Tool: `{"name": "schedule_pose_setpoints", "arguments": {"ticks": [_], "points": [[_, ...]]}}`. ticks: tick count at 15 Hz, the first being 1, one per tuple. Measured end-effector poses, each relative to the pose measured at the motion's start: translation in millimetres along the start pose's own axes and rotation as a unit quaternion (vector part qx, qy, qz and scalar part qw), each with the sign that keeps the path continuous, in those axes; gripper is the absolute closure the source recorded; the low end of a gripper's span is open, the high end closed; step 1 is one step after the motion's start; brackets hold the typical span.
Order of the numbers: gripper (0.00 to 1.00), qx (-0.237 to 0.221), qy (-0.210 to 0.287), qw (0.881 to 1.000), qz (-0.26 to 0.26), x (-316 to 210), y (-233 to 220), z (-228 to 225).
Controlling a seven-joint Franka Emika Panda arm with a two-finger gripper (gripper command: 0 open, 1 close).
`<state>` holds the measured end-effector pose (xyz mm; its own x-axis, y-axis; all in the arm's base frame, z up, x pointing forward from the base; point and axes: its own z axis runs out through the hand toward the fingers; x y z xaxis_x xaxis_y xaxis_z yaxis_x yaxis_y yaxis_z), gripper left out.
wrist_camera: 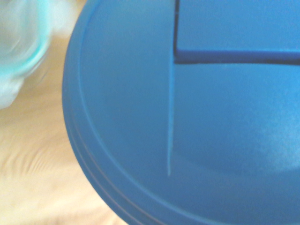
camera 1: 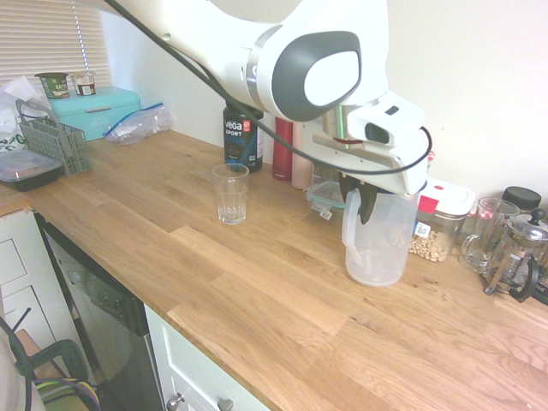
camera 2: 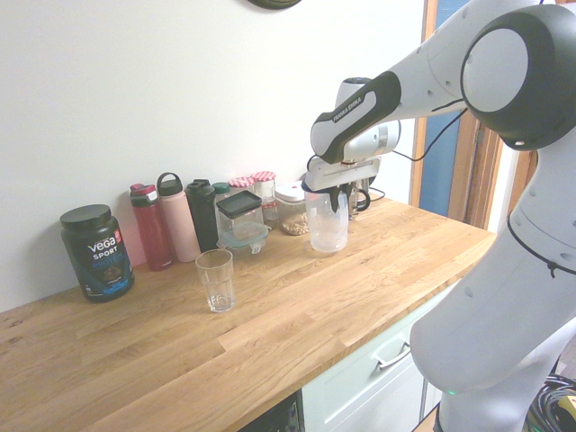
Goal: Pour me some water
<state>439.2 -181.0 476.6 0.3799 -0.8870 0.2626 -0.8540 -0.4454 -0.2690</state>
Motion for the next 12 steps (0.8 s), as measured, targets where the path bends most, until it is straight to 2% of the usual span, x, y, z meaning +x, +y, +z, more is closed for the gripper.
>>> {"name": "schedule_pose_setpoints", "arguments": {"ticks": [2,6,7,12], "points": [[1.0,0.013,0.002,0.999,0.033,-1,3,5],[1.0,0.008,-0.014,0.999,0.042,-6,5,13],[0.0,0.005,-0.017,0.999,0.041,-7,5,14],[0.0,-0.005,-0.017,0.999,0.029,-9,3,14]]}}
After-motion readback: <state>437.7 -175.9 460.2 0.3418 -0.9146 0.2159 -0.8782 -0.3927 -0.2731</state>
